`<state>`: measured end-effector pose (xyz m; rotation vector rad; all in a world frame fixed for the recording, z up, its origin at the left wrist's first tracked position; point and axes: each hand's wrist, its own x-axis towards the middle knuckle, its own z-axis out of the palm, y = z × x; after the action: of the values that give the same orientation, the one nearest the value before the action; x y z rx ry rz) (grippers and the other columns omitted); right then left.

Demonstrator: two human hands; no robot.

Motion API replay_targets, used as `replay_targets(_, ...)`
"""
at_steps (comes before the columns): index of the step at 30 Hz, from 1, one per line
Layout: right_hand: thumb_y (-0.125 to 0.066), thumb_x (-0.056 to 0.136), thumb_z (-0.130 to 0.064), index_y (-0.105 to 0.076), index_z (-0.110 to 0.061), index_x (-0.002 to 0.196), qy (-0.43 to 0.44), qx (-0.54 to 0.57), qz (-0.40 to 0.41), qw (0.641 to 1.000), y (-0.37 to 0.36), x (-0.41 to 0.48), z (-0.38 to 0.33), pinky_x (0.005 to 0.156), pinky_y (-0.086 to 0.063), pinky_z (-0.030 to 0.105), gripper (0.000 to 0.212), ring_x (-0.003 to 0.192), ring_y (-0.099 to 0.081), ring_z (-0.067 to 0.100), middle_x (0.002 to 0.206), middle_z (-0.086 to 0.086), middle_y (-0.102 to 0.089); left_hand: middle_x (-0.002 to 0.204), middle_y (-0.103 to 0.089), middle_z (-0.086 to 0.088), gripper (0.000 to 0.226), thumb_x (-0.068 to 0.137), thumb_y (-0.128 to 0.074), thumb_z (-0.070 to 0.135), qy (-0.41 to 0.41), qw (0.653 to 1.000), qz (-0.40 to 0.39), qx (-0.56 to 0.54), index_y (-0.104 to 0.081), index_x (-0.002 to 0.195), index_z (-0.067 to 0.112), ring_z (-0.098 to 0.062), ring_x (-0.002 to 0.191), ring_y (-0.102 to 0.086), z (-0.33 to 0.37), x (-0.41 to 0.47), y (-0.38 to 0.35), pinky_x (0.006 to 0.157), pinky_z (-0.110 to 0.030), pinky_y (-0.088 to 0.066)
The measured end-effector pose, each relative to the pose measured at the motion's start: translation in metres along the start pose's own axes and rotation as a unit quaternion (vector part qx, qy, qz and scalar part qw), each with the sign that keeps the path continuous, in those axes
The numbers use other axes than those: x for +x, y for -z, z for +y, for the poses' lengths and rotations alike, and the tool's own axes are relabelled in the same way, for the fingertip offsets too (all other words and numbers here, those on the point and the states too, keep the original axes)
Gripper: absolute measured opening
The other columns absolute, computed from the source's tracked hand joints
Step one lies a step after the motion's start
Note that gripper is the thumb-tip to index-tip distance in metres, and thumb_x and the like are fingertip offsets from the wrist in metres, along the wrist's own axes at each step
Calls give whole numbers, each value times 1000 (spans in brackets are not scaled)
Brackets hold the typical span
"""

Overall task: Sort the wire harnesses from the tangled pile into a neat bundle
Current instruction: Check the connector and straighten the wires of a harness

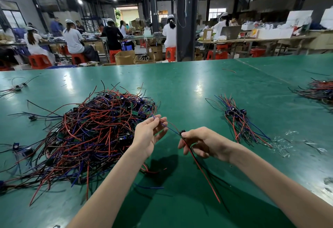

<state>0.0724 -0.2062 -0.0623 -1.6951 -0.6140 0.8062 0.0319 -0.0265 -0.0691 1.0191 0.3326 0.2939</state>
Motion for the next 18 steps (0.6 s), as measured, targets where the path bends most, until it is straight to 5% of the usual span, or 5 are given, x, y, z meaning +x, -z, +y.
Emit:
replay_targets(5,-45,96,-24,-67,0,98,-33,24,22,999,8,1,-1,34,-19,15,32,35,-33,4,66,-2,-52,79,-70,-2,14,96,-50,3,-16,1000,5,10,-63,97,9,-8,62,-65,1,3,3,56,-20,-55)
replay_targets(11,-51,94,-12,-60,0,96,-3,38,66,997,21,0,-5,30,-20,14,16,34,-36,5,65,6,-58,69,-67,-3,15,94,-51,1,-15,1000,8,-26,-65,89,5,-6,56,-62,3,5,2,52,-16,-53)
replay_targets(18,-50,94,-14,-64,-5,89,0,68,106,992,49,4,-16,30,-23,12,17,34,-39,3,62,1,-60,119,-62,-7,37,95,-43,-4,-32,994,-98,-48,-48,130,8,-19,96,-65,6,5,-2,77,-29,-58)
